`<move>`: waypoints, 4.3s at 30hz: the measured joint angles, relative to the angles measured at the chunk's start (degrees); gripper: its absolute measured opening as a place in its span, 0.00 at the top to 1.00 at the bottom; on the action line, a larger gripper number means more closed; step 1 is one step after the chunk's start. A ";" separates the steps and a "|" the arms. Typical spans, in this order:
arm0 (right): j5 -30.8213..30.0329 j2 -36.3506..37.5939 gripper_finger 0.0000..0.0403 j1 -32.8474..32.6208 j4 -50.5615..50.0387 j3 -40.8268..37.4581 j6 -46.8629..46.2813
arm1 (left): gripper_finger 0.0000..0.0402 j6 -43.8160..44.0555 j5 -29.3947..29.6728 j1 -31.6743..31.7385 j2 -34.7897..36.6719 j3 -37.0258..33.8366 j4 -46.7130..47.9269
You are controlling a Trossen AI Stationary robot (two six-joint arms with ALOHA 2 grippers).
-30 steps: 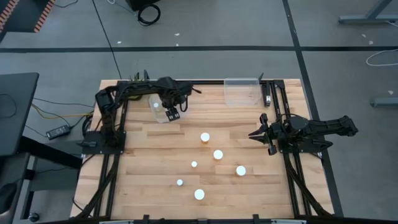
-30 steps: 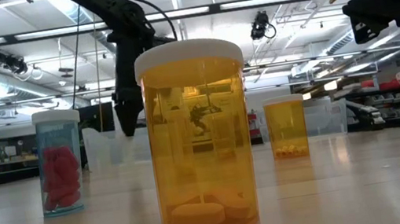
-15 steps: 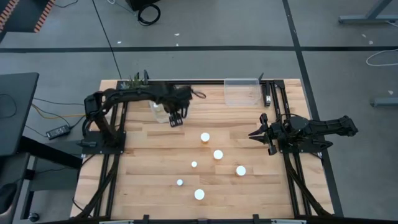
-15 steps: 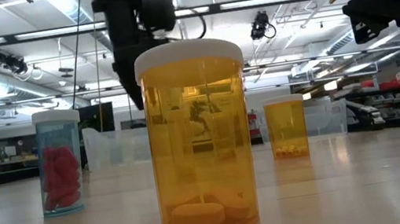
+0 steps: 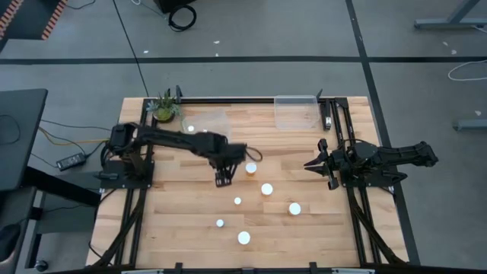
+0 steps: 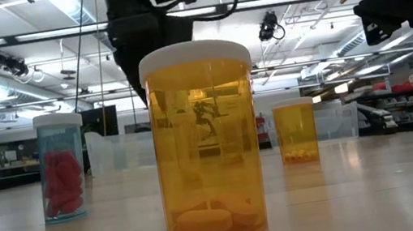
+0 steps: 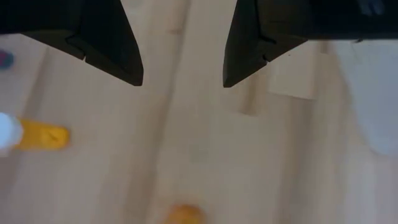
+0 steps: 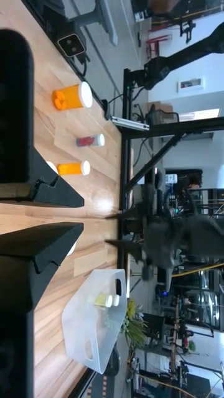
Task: Pick and place medicine bottles into bin by pill shape (circle, oval)
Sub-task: Put the small orange pill bottle into the left transparent bin
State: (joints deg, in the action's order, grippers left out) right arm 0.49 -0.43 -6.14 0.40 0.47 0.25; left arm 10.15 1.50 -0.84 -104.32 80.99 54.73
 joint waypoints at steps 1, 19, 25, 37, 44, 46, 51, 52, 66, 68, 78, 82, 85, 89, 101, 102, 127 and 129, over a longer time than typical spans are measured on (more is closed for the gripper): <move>0.02 0.00 0.86 -0.01 0.04 0.00 0.02 | 0.42 0.51 -0.30 -0.95 -0.56 0.00 -0.30; 0.00 -0.11 0.86 -0.01 0.00 0.00 0.00 | 0.42 1.19 -1.80 -12.13 -6.85 0.00 -12.95; 0.00 -0.13 0.86 0.00 0.02 0.00 0.01 | 0.42 1.24 -1.80 -13.90 -6.81 0.00 -12.05; 0.00 -0.13 0.86 0.01 0.00 0.00 0.00 | 0.42 2.45 -1.76 -15.55 -7.11 0.00 -15.78; 0.00 -0.13 0.86 -0.01 0.01 0.00 0.01 | 0.44 2.24 -1.34 -15.53 -8.28 0.06 -18.94; 0.00 -0.13 0.86 0.00 0.00 0.00 0.00 | 0.47 2.10 -1.32 -15.52 -8.59 -0.03 -18.32; 0.00 -0.12 0.86 -0.01 0.00 0.00 0.01 | 0.58 2.11 -1.32 -15.53 -8.60 0.00 -18.86; 0.00 -0.13 0.86 -0.01 0.00 0.00 0.02 | 0.60 2.16 -1.32 -15.52 -8.60 0.00 -19.01; 0.00 -0.13 0.86 0.00 0.00 0.00 0.00 | 0.65 -0.95 -1.26 -15.02 -7.64 2.11 -16.88; 0.00 -0.12 0.86 -0.01 0.01 0.00 0.01 | 0.66 -2.05 -0.80 -14.31 -7.35 3.82 -15.27; 0.00 -0.37 0.86 0.00 0.02 0.00 0.02 | 0.69 -8.42 1.26 -8.21 -5.56 9.85 -2.12; 0.00 -0.37 0.86 0.01 0.01 0.00 0.00 | 0.67 -11.62 2.27 -4.85 -3.70 9.50 1.44; 0.00 -0.37 0.86 -0.01 0.02 -0.02 0.00 | 0.70 -12.69 3.64 -1.40 -2.20 9.42 4.68; 0.00 -0.36 0.86 -0.01 0.00 -0.01 0.00 | 0.70 -14.15 4.22 3.63 -0.04 9.33 6.18; 0.00 -0.37 0.86 -0.01 0.00 0.00 0.02 | 0.70 -19.00 6.40 18.20 2.02 9.33 6.71; 0.00 -0.37 0.86 -0.01 0.00 -0.02 0.02 | 0.69 -19.25 6.38 19.33 2.02 9.33 6.51; 0.00 -0.37 0.86 0.00 0.00 -0.01 0.00 | 0.69 -12.73 6.01 32.35 1.96 -8.99 -17.45; 0.00 -0.37 0.86 -0.01 0.00 -0.02 0.02 | 0.68 -11.52 5.86 33.04 1.96 -10.58 -17.99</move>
State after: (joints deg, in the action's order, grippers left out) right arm 0.49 -0.80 -6.15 0.40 0.45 0.27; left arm -1.37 7.36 32.20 -102.37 70.41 36.73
